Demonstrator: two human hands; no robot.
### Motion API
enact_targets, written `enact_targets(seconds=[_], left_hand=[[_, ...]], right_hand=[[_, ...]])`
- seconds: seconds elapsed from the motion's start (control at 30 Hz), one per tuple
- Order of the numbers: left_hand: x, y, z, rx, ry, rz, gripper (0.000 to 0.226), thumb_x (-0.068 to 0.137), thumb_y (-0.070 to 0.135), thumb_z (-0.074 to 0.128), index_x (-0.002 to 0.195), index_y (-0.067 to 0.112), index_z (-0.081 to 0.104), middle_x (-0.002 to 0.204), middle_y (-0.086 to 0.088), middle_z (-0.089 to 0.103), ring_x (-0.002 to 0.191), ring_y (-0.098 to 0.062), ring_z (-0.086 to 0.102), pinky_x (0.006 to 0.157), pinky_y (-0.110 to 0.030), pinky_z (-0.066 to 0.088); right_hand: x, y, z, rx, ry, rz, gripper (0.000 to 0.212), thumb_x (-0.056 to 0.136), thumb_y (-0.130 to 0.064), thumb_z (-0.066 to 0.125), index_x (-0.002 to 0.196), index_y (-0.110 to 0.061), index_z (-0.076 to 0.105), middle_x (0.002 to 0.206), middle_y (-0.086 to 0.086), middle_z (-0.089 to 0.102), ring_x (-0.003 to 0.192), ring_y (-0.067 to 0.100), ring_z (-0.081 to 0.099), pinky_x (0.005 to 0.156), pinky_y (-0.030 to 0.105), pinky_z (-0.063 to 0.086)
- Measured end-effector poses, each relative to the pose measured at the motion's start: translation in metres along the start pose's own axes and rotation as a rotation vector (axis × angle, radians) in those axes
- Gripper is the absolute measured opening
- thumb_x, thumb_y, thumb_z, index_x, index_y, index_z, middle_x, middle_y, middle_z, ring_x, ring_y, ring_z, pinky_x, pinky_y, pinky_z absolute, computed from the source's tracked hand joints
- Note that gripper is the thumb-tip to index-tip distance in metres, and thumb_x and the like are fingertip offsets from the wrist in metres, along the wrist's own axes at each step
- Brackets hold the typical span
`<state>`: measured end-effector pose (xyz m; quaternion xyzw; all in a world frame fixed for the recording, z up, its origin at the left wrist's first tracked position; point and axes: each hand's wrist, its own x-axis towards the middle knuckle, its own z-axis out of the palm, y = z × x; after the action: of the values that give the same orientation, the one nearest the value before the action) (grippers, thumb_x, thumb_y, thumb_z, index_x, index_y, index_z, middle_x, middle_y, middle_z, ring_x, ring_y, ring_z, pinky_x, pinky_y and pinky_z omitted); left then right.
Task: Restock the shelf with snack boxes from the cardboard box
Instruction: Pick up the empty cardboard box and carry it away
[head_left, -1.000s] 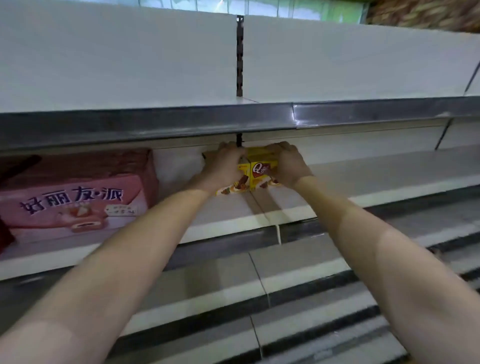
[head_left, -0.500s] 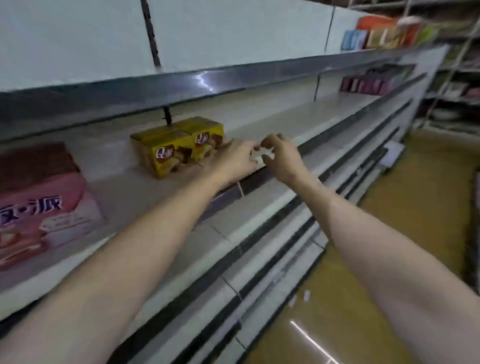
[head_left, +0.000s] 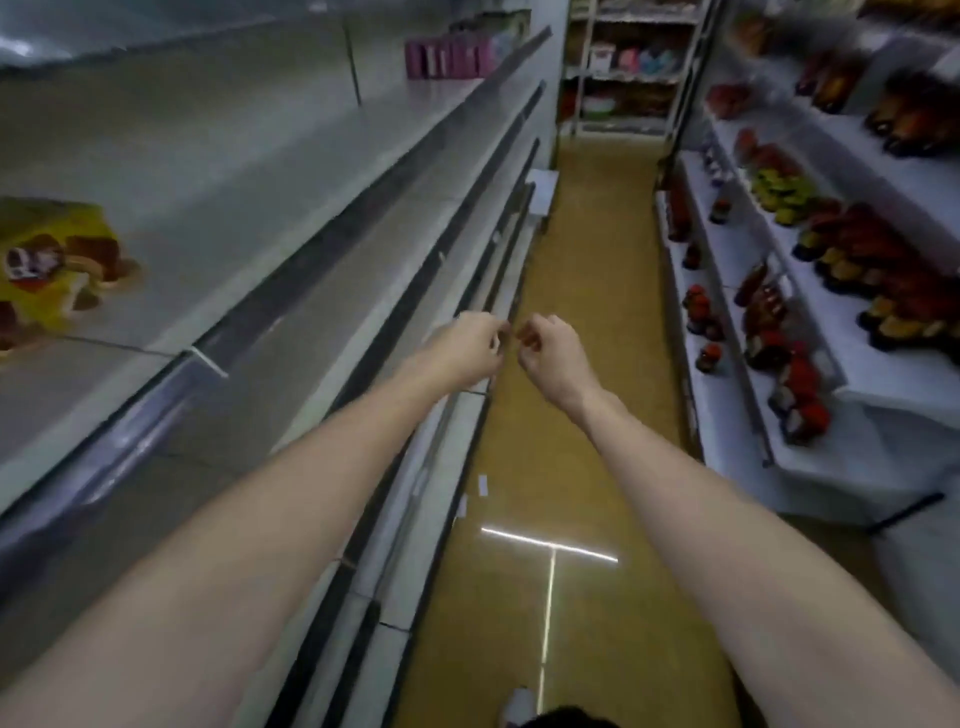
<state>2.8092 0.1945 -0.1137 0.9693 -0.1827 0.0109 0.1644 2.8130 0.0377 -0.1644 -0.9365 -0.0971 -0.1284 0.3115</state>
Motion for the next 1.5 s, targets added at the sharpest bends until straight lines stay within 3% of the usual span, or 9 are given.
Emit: enact_targets(seconds=[0.17,0.33,0.43,0.6,0.93,1.07,1.17,1.37,1.5], left_hand=[[0.043,0.045,0.067,0.013,-0.143,0.078,0.029,0.089,0.018,0.061,0.118,0.018,0.064,0.113,-0.003,0.066,0.103,-0.022,0.062,0.083,-0.031,0.052],[0.064,0.099,0.135,0.030,-0.257,0.175,0.030,0.088,0.023,0.063,0.117,0.021,0.064,0.113,-0.003,0.067,0.103,-0.024,0.063,0.084,-0.036,0.055],[0.063,0.132,0.173,0.003,-0.347,0.279,0.031,0.087,0.024,0.064,0.117,0.020,0.065,0.115,-0.003,0.066,0.107,-0.024,0.061,0.084,-0.033,0.052],[0.048,0.186,0.229,-0.061,-0.484,0.498,0.034,0.086,0.023,0.066,0.120,0.017,0.065,0.121,-0.006,0.064,0.113,-0.026,0.059,0.092,-0.039,0.051],[-0.068,0.306,0.300,-0.220,-0.835,1.039,0.033,0.090,0.024,0.065,0.120,0.011,0.063,0.117,-0.011,0.064,0.106,-0.029,0.061,0.090,-0.041,0.051],[-0.140,0.332,0.314,-0.213,-0.976,1.169,0.029,0.093,0.026,0.063,0.119,0.015,0.063,0.117,-0.007,0.063,0.098,-0.026,0.064,0.087,-0.040,0.053],[-0.189,0.339,0.324,-0.149,-1.069,1.273,0.028,0.092,0.027,0.062,0.119,0.021,0.062,0.117,-0.003,0.063,0.105,-0.023,0.063,0.091,-0.041,0.053],[-0.279,0.351,0.334,0.022,-1.148,1.426,0.026,0.095,0.020,0.058,0.120,0.017,0.062,0.117,-0.001,0.062,0.108,-0.020,0.060,0.095,-0.038,0.051],[-0.334,0.362,0.346,0.098,-1.065,1.461,0.037,0.092,0.018,0.059,0.129,0.023,0.057,0.126,-0.001,0.058,0.114,-0.020,0.059,0.096,-0.039,0.052]], right_hand=[[-0.037,0.090,-0.007,-0.026,0.008,0.240,0.020,0.084,-0.008,0.063,0.104,-0.011,0.067,0.101,0.012,0.062,0.096,0.031,0.060,0.083,0.040,0.051],[-0.100,0.161,-0.017,0.002,0.084,0.443,0.019,0.082,-0.008,0.063,0.101,-0.010,0.067,0.099,0.011,0.061,0.095,0.031,0.060,0.085,0.042,0.051],[-0.149,0.192,-0.026,-0.018,0.106,0.592,0.017,0.083,-0.010,0.063,0.100,-0.012,0.065,0.102,0.010,0.060,0.098,0.030,0.059,0.087,0.041,0.051],[-0.234,0.211,-0.039,-0.051,0.166,0.876,0.018,0.084,-0.013,0.067,0.102,-0.014,0.065,0.103,0.009,0.063,0.099,0.027,0.060,0.086,0.039,0.051],[-0.423,0.138,-0.065,-0.167,0.404,1.486,0.024,0.091,-0.019,0.065,0.115,-0.017,0.061,0.112,0.003,0.056,0.103,0.021,0.057,0.094,0.036,0.049],[-0.493,0.086,-0.061,-0.167,0.473,1.690,0.027,0.092,-0.022,0.065,0.118,-0.018,0.060,0.113,0.003,0.054,0.104,0.020,0.056,0.093,0.037,0.051],[-0.535,0.052,-0.051,-0.160,0.500,1.818,0.029,0.093,-0.023,0.066,0.120,-0.018,0.060,0.117,0.002,0.056,0.109,0.019,0.055,0.097,0.034,0.048],[-0.599,0.017,-0.023,-0.136,0.632,1.977,0.028,0.091,-0.027,0.065,0.117,-0.017,0.062,0.114,0.006,0.062,0.108,0.024,0.059,0.094,0.036,0.048],[-0.631,0.012,-0.005,-0.081,0.787,2.019,0.029,0.089,-0.031,0.066,0.116,-0.020,0.061,0.115,0.002,0.066,0.111,0.025,0.059,0.096,0.037,0.046]])
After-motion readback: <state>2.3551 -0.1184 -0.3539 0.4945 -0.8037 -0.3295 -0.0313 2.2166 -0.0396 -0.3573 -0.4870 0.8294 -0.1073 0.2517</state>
